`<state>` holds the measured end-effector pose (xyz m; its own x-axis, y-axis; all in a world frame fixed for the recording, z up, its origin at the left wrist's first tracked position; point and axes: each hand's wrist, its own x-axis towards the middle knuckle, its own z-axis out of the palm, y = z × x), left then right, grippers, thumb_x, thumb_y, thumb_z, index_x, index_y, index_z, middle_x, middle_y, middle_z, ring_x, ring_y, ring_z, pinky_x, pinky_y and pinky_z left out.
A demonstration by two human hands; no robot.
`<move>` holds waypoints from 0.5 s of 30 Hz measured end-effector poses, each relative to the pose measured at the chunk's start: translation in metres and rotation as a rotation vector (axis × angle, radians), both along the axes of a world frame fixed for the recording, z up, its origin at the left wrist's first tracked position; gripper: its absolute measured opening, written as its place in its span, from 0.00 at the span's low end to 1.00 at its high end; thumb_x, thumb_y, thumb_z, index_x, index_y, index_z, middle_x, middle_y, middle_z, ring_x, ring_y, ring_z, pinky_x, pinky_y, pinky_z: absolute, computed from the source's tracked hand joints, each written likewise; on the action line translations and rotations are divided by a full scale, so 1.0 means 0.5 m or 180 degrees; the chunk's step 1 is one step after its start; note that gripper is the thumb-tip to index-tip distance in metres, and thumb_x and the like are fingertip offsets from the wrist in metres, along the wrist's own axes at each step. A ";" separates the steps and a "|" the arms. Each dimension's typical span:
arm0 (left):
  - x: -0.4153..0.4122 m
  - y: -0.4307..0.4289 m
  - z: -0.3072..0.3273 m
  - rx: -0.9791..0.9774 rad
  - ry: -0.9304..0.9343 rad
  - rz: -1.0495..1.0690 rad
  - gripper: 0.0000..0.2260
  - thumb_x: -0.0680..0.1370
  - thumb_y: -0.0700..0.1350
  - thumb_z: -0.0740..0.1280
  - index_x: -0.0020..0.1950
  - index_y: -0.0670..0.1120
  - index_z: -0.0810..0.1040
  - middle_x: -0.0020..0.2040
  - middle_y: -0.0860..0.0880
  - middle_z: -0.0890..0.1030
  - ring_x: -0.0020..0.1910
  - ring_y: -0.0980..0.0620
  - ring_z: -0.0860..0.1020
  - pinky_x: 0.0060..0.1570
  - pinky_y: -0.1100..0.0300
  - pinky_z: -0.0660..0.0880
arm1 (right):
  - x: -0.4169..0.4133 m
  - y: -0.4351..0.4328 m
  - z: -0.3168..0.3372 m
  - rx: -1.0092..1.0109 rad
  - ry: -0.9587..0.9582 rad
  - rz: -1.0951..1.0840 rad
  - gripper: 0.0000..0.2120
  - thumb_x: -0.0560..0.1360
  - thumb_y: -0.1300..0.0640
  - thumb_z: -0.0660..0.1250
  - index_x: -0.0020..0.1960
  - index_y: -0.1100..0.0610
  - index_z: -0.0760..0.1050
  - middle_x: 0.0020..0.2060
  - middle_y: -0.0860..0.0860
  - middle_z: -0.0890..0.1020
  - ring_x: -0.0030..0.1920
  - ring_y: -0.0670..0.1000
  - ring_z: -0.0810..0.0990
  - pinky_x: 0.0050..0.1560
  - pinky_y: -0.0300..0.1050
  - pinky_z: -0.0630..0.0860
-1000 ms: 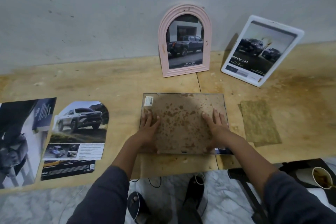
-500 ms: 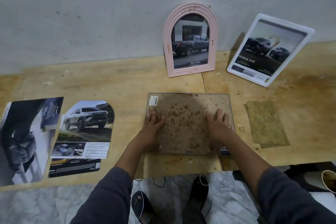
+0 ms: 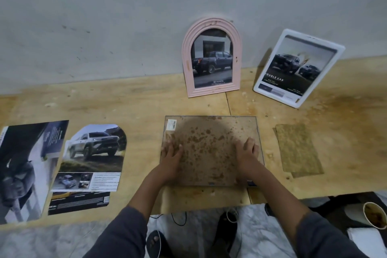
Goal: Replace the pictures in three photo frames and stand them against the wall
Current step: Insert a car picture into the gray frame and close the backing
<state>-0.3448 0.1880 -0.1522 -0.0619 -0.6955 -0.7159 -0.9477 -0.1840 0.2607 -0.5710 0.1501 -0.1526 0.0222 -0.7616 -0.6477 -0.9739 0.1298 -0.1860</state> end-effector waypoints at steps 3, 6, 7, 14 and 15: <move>0.018 0.012 0.011 -0.0021 0.0213 -0.0029 0.41 0.75 0.40 0.66 0.76 0.47 0.39 0.75 0.44 0.32 0.75 0.38 0.37 0.72 0.47 0.57 | 0.002 -0.001 0.006 0.0123 0.0088 0.0084 0.47 0.69 0.66 0.70 0.74 0.51 0.41 0.72 0.59 0.30 0.73 0.64 0.33 0.71 0.60 0.59; 0.038 0.008 0.022 -0.0754 0.0479 0.0605 0.29 0.75 0.39 0.63 0.75 0.44 0.58 0.76 0.44 0.55 0.74 0.43 0.59 0.67 0.53 0.65 | -0.023 -0.029 0.021 -0.0165 -0.0067 0.0257 0.36 0.70 0.57 0.70 0.71 0.56 0.54 0.71 0.61 0.52 0.72 0.65 0.52 0.63 0.54 0.67; 0.044 0.004 0.021 -0.1160 0.0435 0.0889 0.23 0.75 0.38 0.62 0.70 0.42 0.66 0.70 0.43 0.65 0.68 0.43 0.66 0.63 0.54 0.69 | -0.032 -0.038 0.030 -0.0503 -0.0187 0.0087 0.28 0.71 0.55 0.68 0.66 0.59 0.60 0.66 0.61 0.61 0.68 0.64 0.60 0.57 0.53 0.69; 0.028 -0.026 0.002 -0.1490 -0.0140 0.1485 0.11 0.78 0.34 0.54 0.54 0.36 0.73 0.56 0.38 0.73 0.54 0.40 0.73 0.52 0.53 0.72 | -0.057 -0.050 0.041 -0.0633 -0.0165 -0.1175 0.38 0.68 0.43 0.72 0.67 0.65 0.62 0.64 0.62 0.66 0.65 0.62 0.66 0.60 0.56 0.70; 0.021 -0.027 0.002 -0.1582 -0.0185 0.1583 0.11 0.78 0.34 0.53 0.54 0.35 0.74 0.56 0.38 0.73 0.53 0.40 0.73 0.52 0.52 0.73 | -0.054 -0.047 0.038 -0.0643 -0.0269 -0.1272 0.38 0.67 0.44 0.73 0.66 0.66 0.62 0.63 0.63 0.65 0.63 0.63 0.67 0.59 0.55 0.71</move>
<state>-0.3341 0.1744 -0.1512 0.3769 -0.8769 -0.2984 -0.7971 -0.4711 0.3778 -0.5980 0.1268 -0.1335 -0.2528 -0.8321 -0.4937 -0.8350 0.4454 -0.3230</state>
